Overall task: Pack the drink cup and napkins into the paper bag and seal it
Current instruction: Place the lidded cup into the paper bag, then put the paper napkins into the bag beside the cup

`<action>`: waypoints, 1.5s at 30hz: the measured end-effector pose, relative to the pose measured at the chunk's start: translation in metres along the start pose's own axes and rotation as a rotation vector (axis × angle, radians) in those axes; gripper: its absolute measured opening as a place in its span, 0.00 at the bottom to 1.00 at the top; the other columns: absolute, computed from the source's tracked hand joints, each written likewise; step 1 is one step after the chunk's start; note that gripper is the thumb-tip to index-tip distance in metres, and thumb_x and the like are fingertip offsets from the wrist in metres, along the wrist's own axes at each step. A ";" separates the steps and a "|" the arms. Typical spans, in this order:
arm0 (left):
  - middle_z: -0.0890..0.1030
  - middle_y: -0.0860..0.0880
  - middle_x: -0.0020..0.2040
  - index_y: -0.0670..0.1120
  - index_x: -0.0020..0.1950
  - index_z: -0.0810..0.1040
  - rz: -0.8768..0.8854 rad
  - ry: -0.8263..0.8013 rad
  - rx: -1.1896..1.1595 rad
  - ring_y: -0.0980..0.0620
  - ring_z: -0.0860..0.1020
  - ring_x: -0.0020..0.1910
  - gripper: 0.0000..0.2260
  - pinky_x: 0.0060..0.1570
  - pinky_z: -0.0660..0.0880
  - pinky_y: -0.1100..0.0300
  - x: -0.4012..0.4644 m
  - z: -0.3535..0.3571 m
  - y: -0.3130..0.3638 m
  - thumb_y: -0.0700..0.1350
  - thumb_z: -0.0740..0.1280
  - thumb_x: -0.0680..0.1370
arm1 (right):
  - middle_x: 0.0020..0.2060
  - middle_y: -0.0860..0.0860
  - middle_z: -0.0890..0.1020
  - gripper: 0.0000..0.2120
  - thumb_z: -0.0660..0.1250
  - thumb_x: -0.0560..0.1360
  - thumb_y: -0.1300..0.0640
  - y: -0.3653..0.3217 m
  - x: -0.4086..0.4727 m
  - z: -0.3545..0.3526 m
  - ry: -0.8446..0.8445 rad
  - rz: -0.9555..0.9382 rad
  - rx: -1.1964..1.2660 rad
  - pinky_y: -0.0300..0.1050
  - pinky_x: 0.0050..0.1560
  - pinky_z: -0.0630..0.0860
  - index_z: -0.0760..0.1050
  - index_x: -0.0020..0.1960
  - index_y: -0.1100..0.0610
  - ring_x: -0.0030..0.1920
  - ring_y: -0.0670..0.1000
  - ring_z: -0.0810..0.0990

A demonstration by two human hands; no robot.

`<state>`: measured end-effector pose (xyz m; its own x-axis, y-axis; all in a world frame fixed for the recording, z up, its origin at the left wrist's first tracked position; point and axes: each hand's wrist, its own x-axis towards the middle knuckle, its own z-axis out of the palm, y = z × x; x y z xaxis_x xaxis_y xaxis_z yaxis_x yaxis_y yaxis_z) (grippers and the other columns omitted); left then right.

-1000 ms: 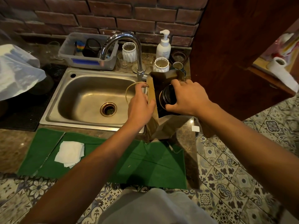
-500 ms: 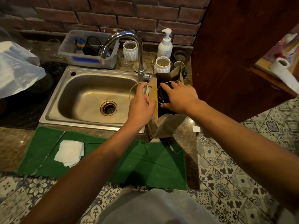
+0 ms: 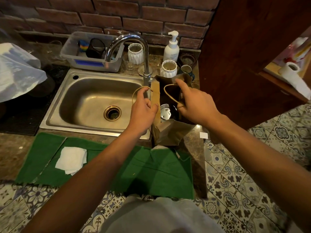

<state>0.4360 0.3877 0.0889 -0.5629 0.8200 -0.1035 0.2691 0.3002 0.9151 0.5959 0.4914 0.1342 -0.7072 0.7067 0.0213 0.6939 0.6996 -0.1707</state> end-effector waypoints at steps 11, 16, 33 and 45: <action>0.79 0.45 0.39 0.51 0.75 0.66 -0.005 -0.037 -0.044 0.46 0.82 0.45 0.26 0.47 0.76 0.60 0.002 -0.001 -0.002 0.40 0.70 0.79 | 0.50 0.46 0.84 0.23 0.53 0.82 0.51 0.032 -0.026 -0.007 0.167 0.144 0.532 0.58 0.53 0.83 0.67 0.77 0.46 0.49 0.49 0.86; 0.79 0.50 0.35 0.50 0.76 0.66 0.015 -0.083 0.028 0.50 0.81 0.40 0.27 0.49 0.76 0.54 -0.011 0.004 -0.002 0.41 0.70 0.79 | 0.46 0.46 0.85 0.20 0.56 0.84 0.49 0.026 -0.046 -0.005 0.198 0.155 0.499 0.60 0.44 0.82 0.69 0.74 0.45 0.42 0.50 0.84; 0.82 0.53 0.45 0.50 0.71 0.68 0.103 0.092 0.058 0.57 0.81 0.46 0.22 0.48 0.77 0.59 -0.048 0.003 0.006 0.45 0.71 0.79 | 0.47 0.43 0.85 0.28 0.71 0.76 0.51 0.000 -0.066 -0.007 0.350 0.189 0.752 0.54 0.60 0.80 0.68 0.74 0.51 0.53 0.43 0.83; 0.76 0.47 0.65 0.48 0.70 0.72 0.057 0.315 0.201 0.50 0.76 0.61 0.20 0.62 0.75 0.49 -0.079 -0.121 -0.095 0.43 0.69 0.79 | 0.58 0.48 0.79 0.22 0.70 0.76 0.57 -0.093 -0.062 -0.016 0.448 -0.161 0.592 0.48 0.59 0.77 0.74 0.69 0.58 0.59 0.49 0.77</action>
<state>0.3598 0.2351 0.0572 -0.7466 0.6579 0.0992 0.4378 0.3736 0.8178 0.5774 0.3841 0.1649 -0.5831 0.6647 0.4670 0.3088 0.7131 -0.6294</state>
